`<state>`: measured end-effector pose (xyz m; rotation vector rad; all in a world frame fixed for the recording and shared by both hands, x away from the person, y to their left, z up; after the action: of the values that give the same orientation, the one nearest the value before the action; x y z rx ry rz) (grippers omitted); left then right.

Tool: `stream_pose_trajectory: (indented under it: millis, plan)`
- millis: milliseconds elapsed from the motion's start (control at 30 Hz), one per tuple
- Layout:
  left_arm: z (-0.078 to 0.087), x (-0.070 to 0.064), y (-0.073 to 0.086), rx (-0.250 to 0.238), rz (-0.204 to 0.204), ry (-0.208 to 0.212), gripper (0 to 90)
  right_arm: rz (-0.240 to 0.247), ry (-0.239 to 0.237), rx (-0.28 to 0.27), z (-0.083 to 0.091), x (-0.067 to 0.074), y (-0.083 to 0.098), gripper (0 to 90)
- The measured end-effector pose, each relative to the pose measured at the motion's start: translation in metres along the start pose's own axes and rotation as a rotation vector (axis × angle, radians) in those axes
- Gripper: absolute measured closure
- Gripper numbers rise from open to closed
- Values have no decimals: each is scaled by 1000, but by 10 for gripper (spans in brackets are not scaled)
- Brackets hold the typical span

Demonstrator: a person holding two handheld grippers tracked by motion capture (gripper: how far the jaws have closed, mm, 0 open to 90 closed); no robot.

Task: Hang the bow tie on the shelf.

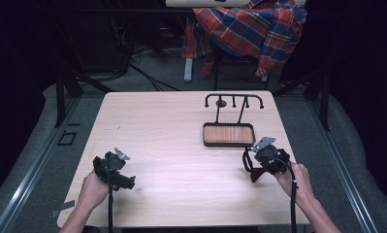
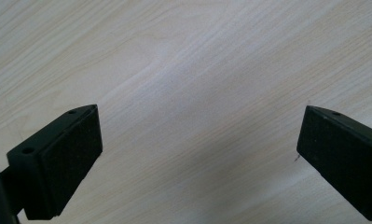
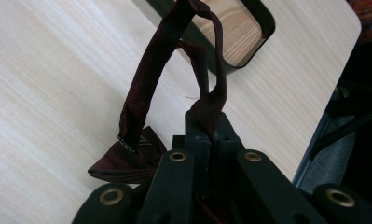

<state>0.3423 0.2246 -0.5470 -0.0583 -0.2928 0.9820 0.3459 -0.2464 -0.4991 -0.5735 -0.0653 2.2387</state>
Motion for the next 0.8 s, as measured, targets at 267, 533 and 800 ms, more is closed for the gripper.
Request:
stream_pose_trajectory:
  millis: [267,533,800]
  plan:
    - [0,0,0,-2,0,-1,3,-21,17,-25,0,-9,-4,883]
    - [0,-1,-1,-2,-5,-2,3,-49,19,-51,2,-17,-4,884]
    - [-1,-1,-2,-3,-6,-3,3,-73,22,-85,5,-23,-7,883]
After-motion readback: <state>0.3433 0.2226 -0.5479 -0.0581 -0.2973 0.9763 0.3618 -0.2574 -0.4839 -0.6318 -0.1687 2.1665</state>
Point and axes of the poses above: each handheld gripper's, and its own axes: z roughly backward along the jaws, y roughly out of its underside, x roughly to its left, the point moved 2 cm from there along -z, roughly forward along the jaws, and after that the axes turned 15 degrees about x, right-handed, at the moved point
